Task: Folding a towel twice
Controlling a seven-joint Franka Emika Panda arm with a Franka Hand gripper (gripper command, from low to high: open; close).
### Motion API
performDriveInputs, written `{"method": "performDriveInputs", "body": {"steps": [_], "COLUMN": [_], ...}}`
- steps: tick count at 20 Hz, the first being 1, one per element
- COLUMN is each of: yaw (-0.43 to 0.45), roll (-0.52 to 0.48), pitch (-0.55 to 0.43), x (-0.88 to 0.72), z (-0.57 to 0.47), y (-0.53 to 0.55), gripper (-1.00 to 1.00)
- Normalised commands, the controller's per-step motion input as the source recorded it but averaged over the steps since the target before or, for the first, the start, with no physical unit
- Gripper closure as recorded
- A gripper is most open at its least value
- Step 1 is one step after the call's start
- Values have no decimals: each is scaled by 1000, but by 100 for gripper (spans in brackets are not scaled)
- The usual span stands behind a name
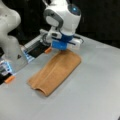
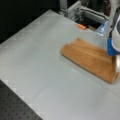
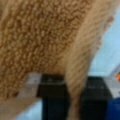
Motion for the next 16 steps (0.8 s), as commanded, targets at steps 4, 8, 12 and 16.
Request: {"method": "performDriveInputs", "body": {"steps": [4, 8, 12, 16], "yaw": [-229, -203, -170, -147], "roll": [66, 91, 103, 113], "pitch": [-228, -259, -239, -250], "x": [-316, -298, -299, -311], "z": [-142, -155, -112, -87], "y": [66, 52, 43, 26], "gripper": [100, 100, -100, -100]}}
